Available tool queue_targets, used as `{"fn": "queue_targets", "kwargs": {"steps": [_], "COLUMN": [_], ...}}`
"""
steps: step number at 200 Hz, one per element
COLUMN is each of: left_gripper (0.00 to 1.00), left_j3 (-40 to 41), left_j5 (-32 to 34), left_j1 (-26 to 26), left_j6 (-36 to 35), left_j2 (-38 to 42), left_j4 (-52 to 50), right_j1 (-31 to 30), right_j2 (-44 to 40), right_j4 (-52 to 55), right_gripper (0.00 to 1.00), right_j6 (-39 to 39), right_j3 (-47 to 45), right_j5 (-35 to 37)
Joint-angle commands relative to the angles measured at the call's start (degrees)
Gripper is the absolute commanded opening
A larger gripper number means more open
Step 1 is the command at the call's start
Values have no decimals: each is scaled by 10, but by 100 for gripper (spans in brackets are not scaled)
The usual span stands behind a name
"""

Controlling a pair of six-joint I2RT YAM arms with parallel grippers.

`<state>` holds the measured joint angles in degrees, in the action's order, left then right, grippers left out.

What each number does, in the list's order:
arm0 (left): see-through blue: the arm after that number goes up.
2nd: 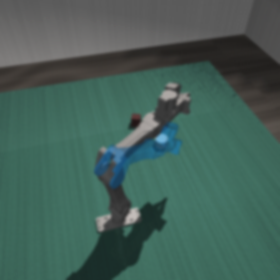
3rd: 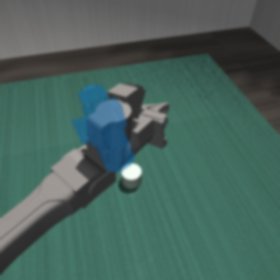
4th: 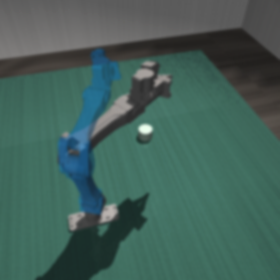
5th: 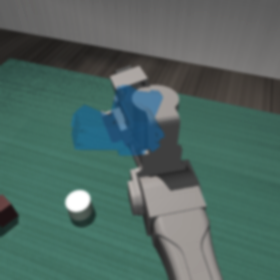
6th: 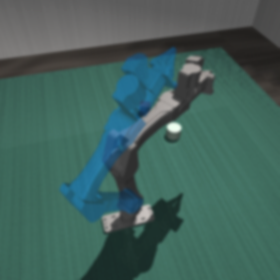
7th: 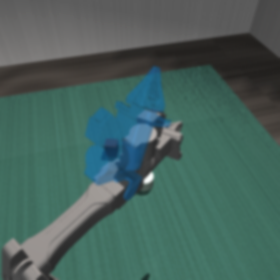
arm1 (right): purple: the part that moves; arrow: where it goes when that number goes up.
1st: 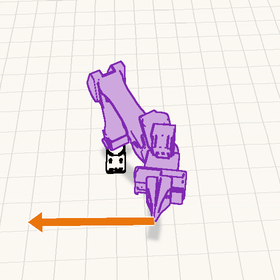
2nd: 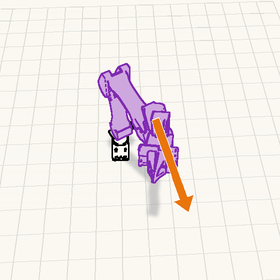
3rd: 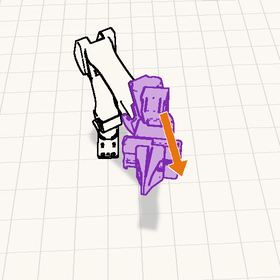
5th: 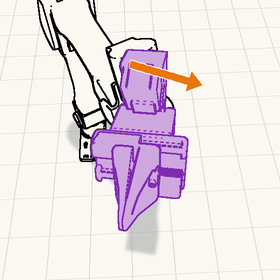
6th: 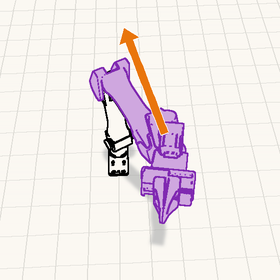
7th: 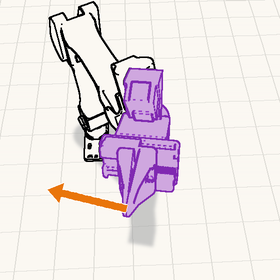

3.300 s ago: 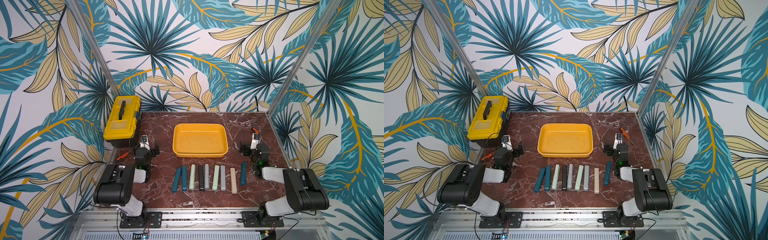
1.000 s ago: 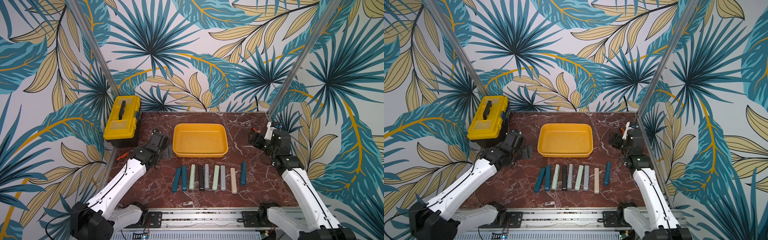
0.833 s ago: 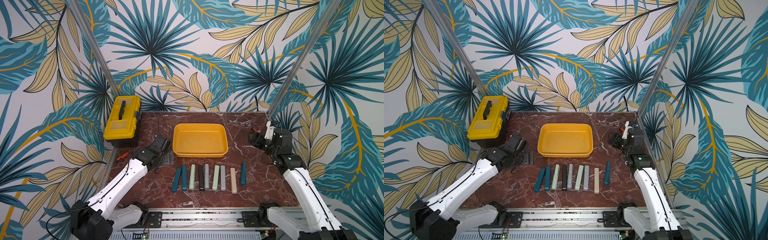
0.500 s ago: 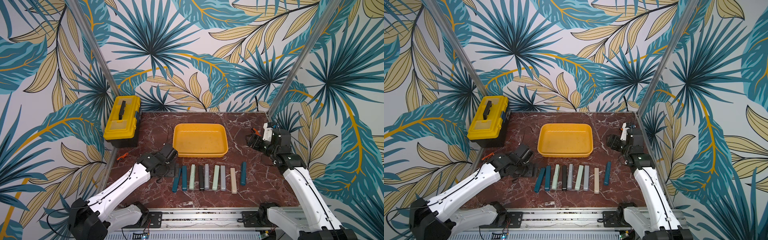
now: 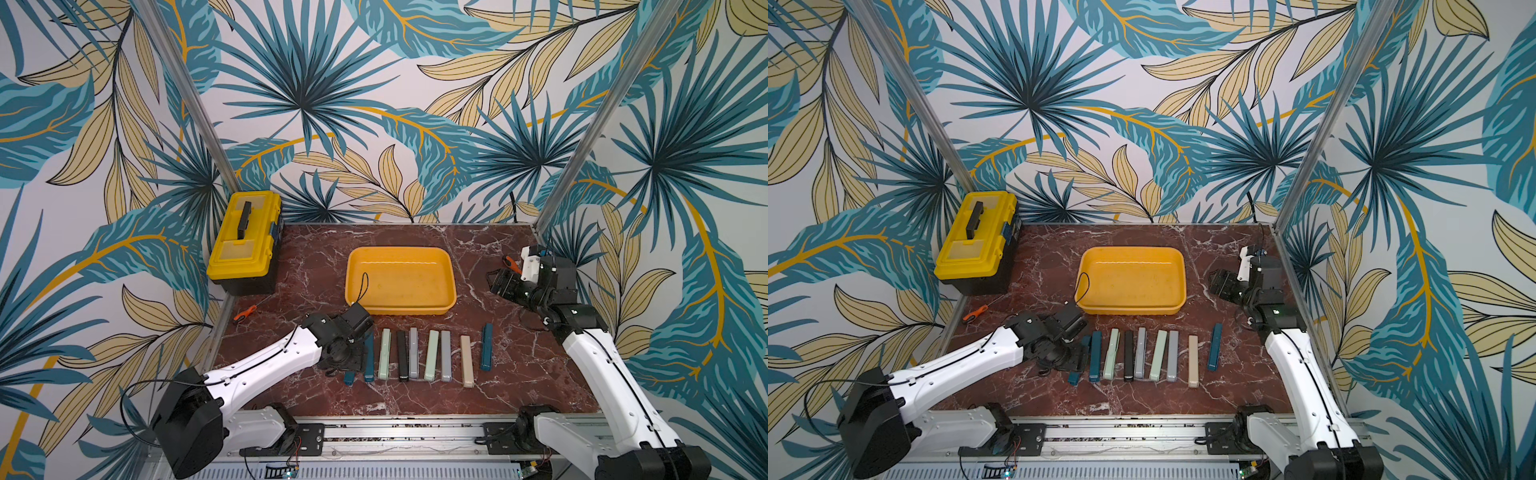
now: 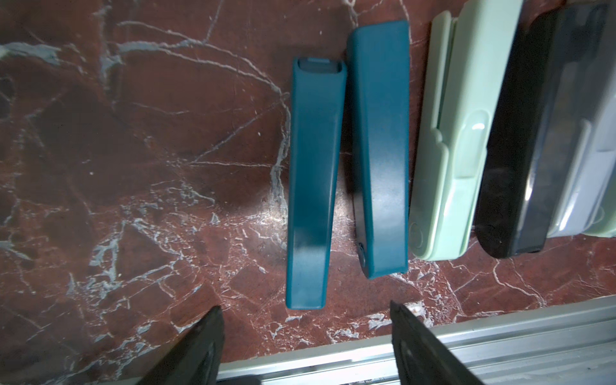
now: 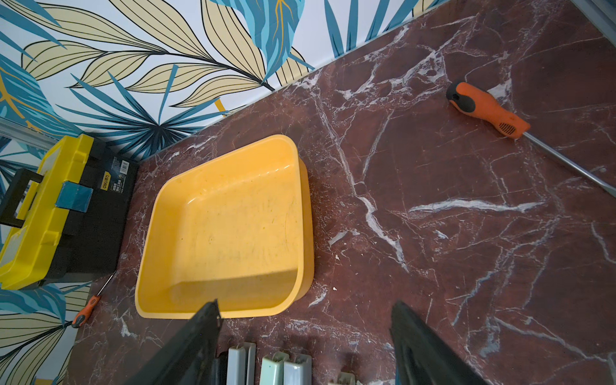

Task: Put the pruning pliers into the storage box
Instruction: Pick up the pruning pliers from the center of the board.

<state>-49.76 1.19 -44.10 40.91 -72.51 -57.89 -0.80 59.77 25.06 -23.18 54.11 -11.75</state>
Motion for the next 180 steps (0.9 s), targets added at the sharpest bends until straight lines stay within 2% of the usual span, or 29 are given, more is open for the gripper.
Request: {"fn": "queue_targets", "kwargs": {"steps": [1,44,68,150,180], "left_gripper": [75,75,76,75,70], "left_j3": [8,12,9,0,-6], "left_j5": [13,18,46,51,56], "left_j1": [-3,-4,-4,-4,-4], "left_j6": [9,7,6,-10,-14], "left_j2": [-4,-23,-44,-112,-139], "left_j4": [7,17,20,59,70], "right_j1": [-4,-4,-4,-4,-4], "right_j2": [4,7,7,4,4], "right_j4": [-10,-22,-19,-14,-13], "right_gripper": [82,82,82,82,82], "right_j6": [-2,-12,-9,-3,-3], "right_j3": [-12,-22,-22,-26,-27], "right_j5": [-8,-10,-7,1,1]}}
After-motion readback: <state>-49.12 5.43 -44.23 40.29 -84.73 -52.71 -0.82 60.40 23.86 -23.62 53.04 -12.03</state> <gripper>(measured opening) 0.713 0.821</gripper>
